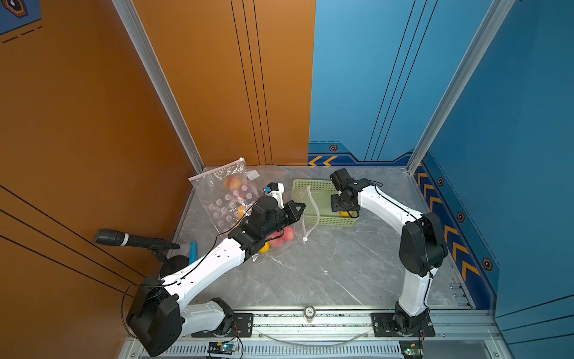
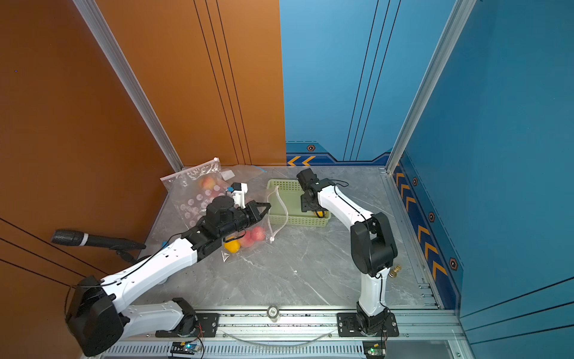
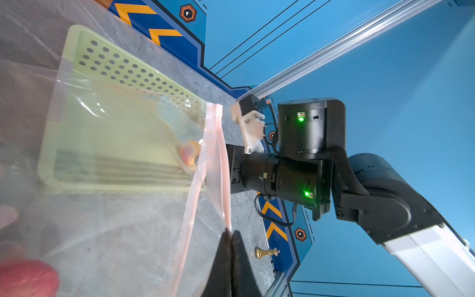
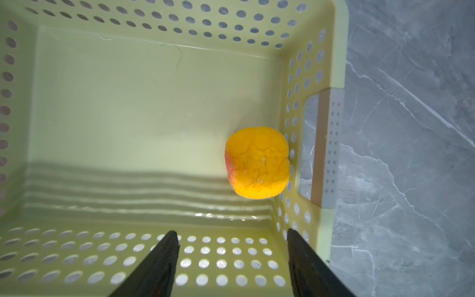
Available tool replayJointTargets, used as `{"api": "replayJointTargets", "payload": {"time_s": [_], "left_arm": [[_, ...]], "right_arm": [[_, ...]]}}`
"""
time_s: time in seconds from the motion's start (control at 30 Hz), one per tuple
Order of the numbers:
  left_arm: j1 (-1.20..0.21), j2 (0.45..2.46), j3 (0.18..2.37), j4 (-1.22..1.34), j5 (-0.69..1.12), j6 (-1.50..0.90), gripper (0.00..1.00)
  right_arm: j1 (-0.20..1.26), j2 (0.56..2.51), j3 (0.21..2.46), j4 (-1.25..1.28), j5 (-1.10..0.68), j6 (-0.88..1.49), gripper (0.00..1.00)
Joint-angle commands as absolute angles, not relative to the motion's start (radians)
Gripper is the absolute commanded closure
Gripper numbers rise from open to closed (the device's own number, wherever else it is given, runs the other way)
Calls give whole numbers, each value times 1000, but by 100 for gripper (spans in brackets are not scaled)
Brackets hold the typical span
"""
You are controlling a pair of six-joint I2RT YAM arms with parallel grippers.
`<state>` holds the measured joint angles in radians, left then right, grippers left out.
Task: Place the peach in a zip-top bag and seal the zipper
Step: Pick up the peach from the basket.
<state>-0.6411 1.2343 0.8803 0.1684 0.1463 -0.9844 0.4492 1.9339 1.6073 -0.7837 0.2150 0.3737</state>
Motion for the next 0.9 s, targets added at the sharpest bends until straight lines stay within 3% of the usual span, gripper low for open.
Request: {"api": "replayJointTargets", "payload": {"time_s": [0.0,0.87], "left_arm": [[-631,1233,868,181,156,-960,100],[-638,1235,850,199,160,-974,100]], "right_arm": [[426,1979,1663,-832,250,345,30],[386,2203,1746,-795,173,320,30]]}}
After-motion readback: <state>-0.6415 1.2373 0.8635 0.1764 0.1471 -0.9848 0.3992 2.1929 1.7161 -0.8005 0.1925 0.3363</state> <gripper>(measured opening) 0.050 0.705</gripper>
